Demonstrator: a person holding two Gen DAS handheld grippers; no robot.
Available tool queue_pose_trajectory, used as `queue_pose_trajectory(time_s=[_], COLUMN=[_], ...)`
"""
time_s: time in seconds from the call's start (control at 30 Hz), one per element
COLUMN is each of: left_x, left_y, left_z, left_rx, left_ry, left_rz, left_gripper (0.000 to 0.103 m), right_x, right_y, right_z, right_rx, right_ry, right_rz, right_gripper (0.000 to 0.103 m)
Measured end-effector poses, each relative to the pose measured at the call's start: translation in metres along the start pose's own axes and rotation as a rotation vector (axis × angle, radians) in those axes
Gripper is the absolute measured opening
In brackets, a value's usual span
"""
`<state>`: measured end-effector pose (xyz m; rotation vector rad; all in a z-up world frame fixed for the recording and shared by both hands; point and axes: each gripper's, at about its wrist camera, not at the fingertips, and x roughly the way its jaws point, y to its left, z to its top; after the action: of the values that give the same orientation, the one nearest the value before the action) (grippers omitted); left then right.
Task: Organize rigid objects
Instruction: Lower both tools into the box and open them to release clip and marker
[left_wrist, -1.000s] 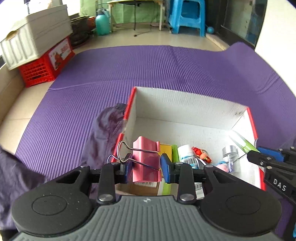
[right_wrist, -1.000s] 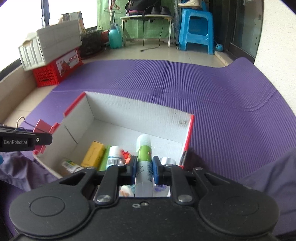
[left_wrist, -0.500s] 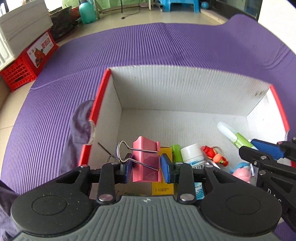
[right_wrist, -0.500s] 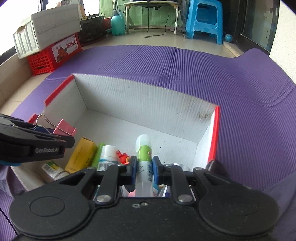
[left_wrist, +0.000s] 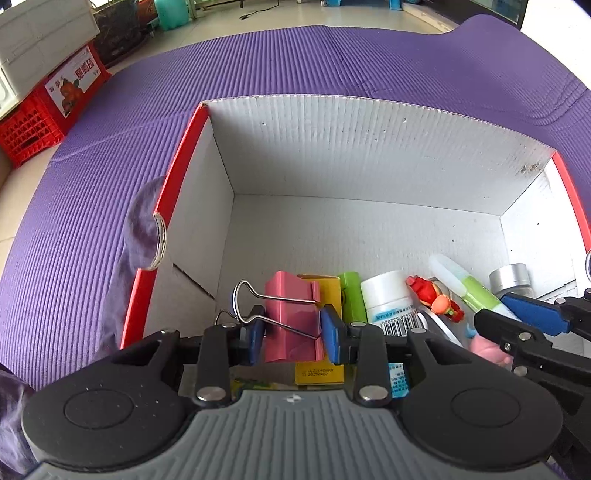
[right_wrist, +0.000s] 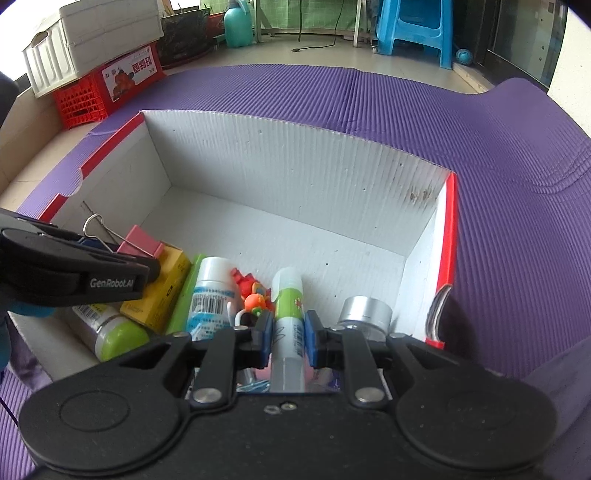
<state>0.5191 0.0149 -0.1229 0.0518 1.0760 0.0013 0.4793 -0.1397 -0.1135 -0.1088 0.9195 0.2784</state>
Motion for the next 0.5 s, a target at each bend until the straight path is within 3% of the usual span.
queue_pose_trajectory(time_s=[0.17, 0.27, 0.5], left_x=[-0.005, -0.016, -0.055], left_y=[0.005, 0.005, 0.005], left_z=[-0.003, -0.008, -0.019], left_rx=[-0.044, -0.037, -0.042], left_ry=[0.02, 0.003, -0.043], left_rz=[-0.016, -0.016, -0.02], left_gripper=[0.044, 0.047, 0.048], right_x=[-0.013, -0.022, -0.049], right_y=[0.0, -0.001, -0.001], right_z=[0.0, -0.001, -0.005], right_rx=[0.006, 0.01, 0.017], right_ry=[-0.013, -0.019, -0.035], right_rz=[0.018, 0.023, 0.027], right_gripper=[0.031, 0.038, 0.045])
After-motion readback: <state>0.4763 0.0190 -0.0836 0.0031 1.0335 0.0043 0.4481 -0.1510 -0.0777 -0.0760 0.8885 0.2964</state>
